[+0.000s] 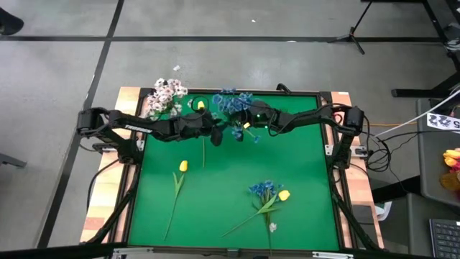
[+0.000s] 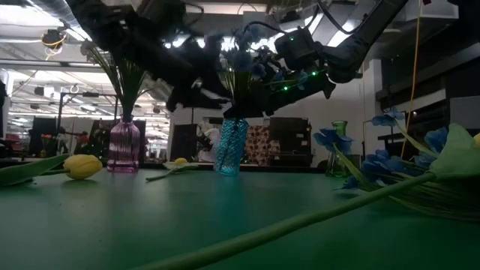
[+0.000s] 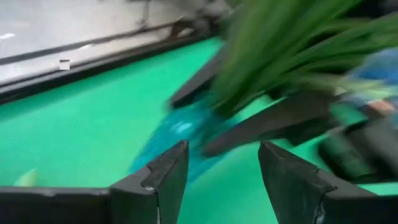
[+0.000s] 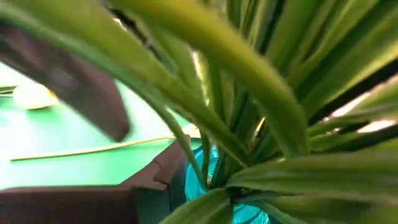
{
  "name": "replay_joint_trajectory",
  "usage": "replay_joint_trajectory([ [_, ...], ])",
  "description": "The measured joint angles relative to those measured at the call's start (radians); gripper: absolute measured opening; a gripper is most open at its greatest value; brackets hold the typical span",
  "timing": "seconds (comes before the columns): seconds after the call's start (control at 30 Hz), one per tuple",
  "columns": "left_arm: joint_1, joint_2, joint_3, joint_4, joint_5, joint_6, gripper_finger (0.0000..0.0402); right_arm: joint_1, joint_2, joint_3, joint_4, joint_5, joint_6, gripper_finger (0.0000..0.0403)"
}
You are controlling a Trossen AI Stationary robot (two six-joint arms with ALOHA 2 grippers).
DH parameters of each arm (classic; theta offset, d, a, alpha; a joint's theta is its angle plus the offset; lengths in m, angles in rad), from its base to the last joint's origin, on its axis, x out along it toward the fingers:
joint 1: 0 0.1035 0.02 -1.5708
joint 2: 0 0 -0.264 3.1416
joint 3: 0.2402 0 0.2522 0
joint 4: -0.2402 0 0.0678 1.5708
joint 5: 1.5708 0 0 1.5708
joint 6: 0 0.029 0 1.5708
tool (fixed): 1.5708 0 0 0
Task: Sort flowers into vase by color
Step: Put the top blue flowers into the blue vase, then adjust the blue flowers in the blue vase
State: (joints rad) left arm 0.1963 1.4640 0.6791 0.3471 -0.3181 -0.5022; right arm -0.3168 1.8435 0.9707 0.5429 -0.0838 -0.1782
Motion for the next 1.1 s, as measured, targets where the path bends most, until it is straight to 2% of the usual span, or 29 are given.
replay_joint_trajectory([
  [0.23,0.001,-0.024,-0.001,-0.118,-0.019,-0.01,0.0192,-0.026,0.0,0.0,-0.009,-0.014,0.034,0.0147],
  [0.4,0.0,-0.025,0.0,-0.139,-0.023,-0.022,0.0192,-0.059,0.0,0.002,-0.015,-0.022,0.059,0.0147],
  [0.53,0.001,-0.025,0.0,-0.139,-0.024,-0.022,0.0192,-0.079,0.0,0.055,-0.112,-0.059,0.051,0.015],
  [0.77,0.001,-0.025,0.0,-0.157,-0.027,-0.022,0.0191,-0.077,0.006,0.213,-0.374,-0.052,-0.059,0.0151],
  [1.1,0.001,-0.025,0.001,-0.157,-0.028,-0.022,0.0191,-0.087,0.042,0.237,-0.368,-0.094,-0.064,0.0158],
])
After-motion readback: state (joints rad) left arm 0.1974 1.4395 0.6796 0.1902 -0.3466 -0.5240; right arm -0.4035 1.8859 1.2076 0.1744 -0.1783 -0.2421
